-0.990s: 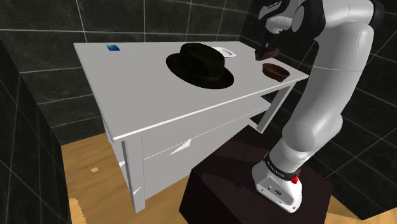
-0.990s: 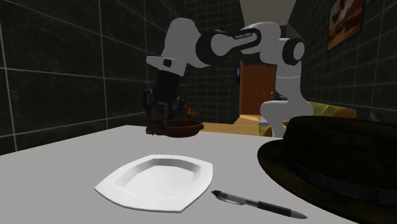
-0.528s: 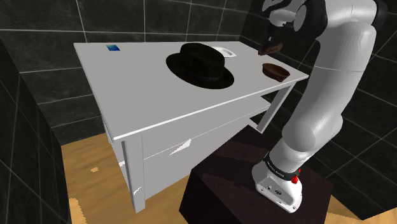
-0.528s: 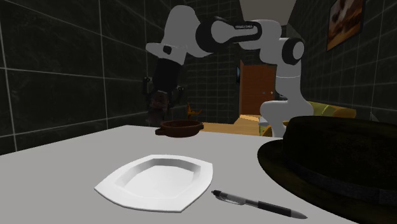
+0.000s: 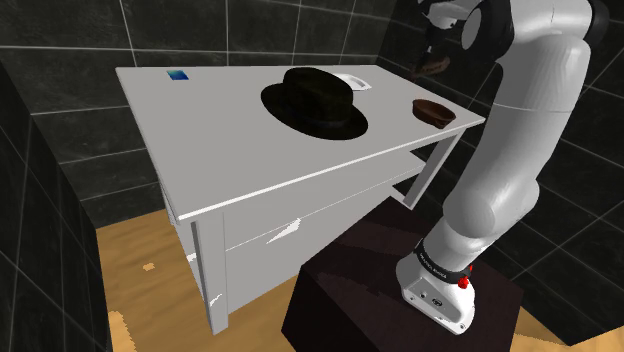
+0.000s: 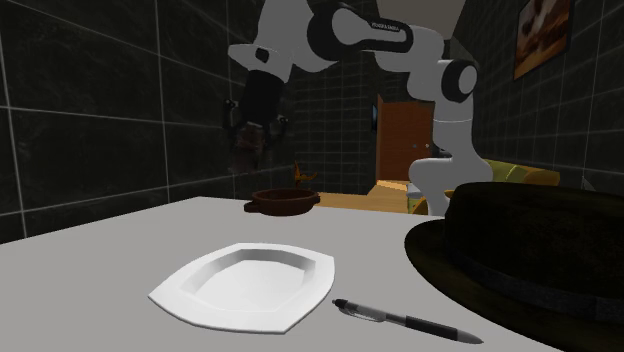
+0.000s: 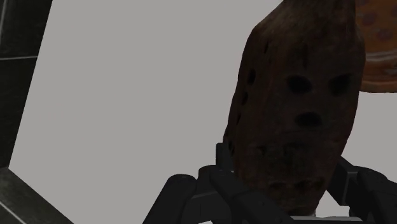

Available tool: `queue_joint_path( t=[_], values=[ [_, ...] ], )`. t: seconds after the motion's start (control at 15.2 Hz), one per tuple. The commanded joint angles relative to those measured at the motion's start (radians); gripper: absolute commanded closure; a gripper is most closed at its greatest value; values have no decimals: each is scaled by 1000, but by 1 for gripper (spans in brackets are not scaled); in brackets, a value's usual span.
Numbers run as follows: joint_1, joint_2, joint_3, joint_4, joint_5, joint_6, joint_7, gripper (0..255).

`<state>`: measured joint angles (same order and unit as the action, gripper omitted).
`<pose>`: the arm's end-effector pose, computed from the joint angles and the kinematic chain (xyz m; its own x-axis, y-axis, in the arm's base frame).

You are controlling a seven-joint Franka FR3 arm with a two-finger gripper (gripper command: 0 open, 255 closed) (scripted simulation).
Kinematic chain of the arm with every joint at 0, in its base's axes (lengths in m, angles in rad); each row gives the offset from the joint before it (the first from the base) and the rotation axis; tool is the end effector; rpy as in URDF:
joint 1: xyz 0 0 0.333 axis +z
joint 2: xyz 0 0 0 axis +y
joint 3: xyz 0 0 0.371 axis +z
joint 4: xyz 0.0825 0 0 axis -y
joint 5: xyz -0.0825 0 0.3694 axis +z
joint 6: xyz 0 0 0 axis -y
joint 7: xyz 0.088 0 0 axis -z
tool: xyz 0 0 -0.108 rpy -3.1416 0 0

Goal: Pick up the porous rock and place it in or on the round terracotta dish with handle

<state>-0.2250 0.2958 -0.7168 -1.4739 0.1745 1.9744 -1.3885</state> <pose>0.4508 -0.4794 0.6236 0.8986 0.4377 0.0303 0.4139 -0.8686 0.2725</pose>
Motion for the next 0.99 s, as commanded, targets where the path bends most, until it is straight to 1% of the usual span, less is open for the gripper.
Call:
queue_joint_path(
  t=[0.0,0.13,0.26,0.4,0.53,0.59,0.92],
  values=[
    [19,-48,-10,-47,-30,9,6,255],
    [55,-145,-27,-157,-97,45,22,255],
    [79,-242,-35,-257,-170,71,46,255],
    [89,-340,-34,-347,-246,89,74,255],
    [83,-435,-24,-429,-319,98,101,255],
    [78,-451,-19,-442,-331,99,105,255],
    [73,-445,-23,-504,-330,166,106,255]
  ],
)
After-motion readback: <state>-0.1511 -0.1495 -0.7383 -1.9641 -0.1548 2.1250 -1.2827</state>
